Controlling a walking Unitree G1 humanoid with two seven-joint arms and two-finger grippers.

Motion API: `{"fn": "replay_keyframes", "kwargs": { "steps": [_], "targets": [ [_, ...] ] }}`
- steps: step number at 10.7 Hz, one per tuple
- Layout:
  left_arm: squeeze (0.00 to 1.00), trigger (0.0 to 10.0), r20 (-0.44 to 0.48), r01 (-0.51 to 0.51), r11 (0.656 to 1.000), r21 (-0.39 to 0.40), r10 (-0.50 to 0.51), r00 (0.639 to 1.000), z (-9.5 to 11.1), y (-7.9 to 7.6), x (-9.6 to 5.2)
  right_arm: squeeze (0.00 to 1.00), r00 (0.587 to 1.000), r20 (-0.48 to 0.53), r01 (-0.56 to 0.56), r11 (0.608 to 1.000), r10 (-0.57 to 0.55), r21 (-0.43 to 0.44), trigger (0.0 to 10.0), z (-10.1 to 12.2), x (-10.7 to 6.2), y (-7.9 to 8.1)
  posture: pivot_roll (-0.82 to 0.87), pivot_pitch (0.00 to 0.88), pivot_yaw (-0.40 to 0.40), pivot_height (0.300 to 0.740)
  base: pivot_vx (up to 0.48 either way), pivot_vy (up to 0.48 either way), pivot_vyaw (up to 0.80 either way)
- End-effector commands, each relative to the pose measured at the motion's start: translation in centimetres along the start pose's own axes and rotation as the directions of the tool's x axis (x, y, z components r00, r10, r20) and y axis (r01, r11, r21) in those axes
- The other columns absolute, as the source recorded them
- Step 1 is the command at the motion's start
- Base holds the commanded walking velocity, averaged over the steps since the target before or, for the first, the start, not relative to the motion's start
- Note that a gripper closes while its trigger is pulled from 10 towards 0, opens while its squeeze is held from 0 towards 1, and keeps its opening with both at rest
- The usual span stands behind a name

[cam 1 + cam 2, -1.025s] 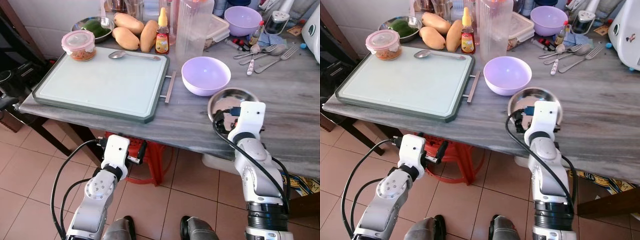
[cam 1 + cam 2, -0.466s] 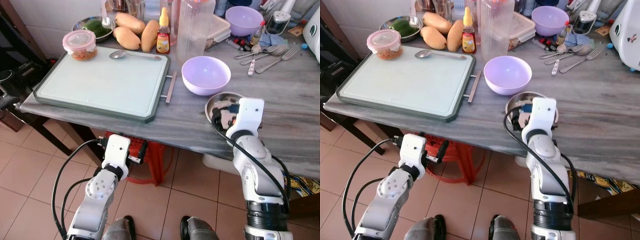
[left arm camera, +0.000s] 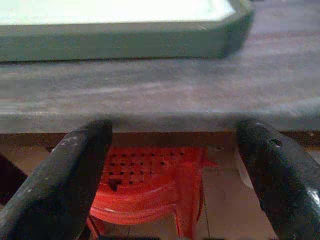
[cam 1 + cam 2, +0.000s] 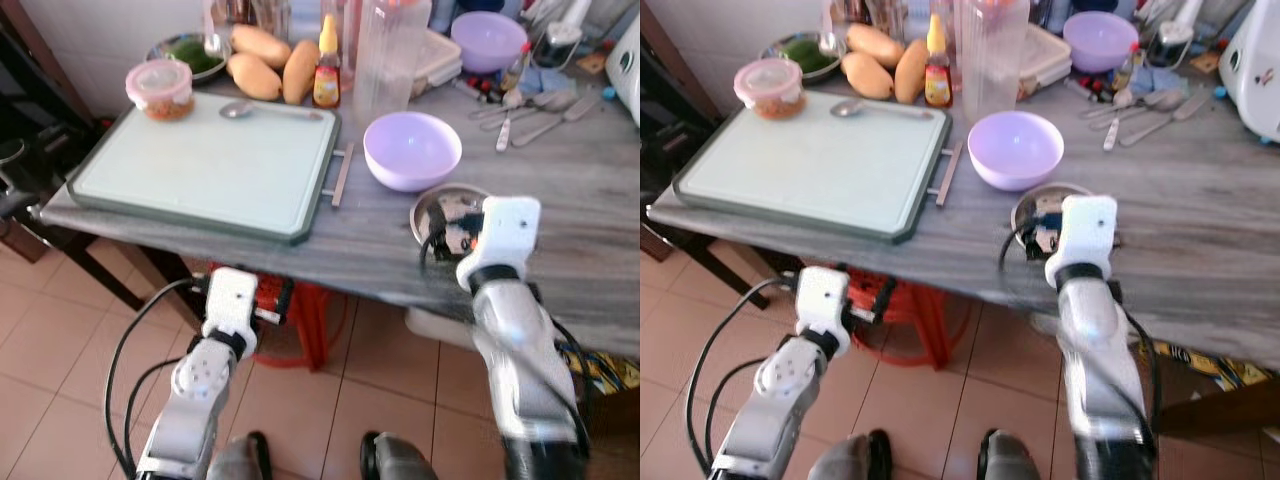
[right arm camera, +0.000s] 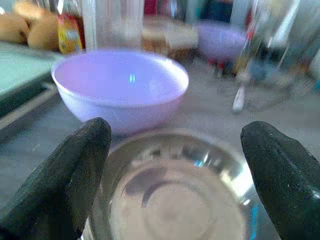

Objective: Setting the table

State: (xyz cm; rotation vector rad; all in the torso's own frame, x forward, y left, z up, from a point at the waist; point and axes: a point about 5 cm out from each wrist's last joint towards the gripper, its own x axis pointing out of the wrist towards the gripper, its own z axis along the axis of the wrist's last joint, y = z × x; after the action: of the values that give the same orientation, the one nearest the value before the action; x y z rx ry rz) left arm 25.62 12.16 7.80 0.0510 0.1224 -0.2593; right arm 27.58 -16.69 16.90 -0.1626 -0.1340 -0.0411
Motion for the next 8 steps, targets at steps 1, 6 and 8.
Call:
{"fn": "replay_keyframes", "kwargs": {
  "steps": [1,6,8],
  "targets": [
    [0.0,10.0,0.045,-0.063,0.998,0.001,0.063,0.997,0.9,1.1,-0.2,0.0,0.998,0.057,-0.014,1.0,0.016,-0.02,10.0,0.7,-0.3,0.2,-0.05,0.174,0.024,0.74,0.0,0.0,0.0],
    [0.0,10.0,0.057,-0.138,0.99,-0.018,0.139,0.989,1.4,1.7,-0.5,0.0,0.995,0.095,-0.016,0.996,0.024,-0.086,10.0,-1.3,-2.3,0.9,-0.04,0.183,0.029,0.74,0.0,0.0,0.0],
    [0.0,10.0,0.053,-0.144,0.989,-0.021,0.145,0.988,1.3,1.7,-0.5,0.0,0.994,0.097,-0.042,0.995,0.051,-0.094,10.0,-1.3,-2.1,1.0,-0.04,0.18,0.021,0.74,-0.338,0.0,0.0]
  ]
}}
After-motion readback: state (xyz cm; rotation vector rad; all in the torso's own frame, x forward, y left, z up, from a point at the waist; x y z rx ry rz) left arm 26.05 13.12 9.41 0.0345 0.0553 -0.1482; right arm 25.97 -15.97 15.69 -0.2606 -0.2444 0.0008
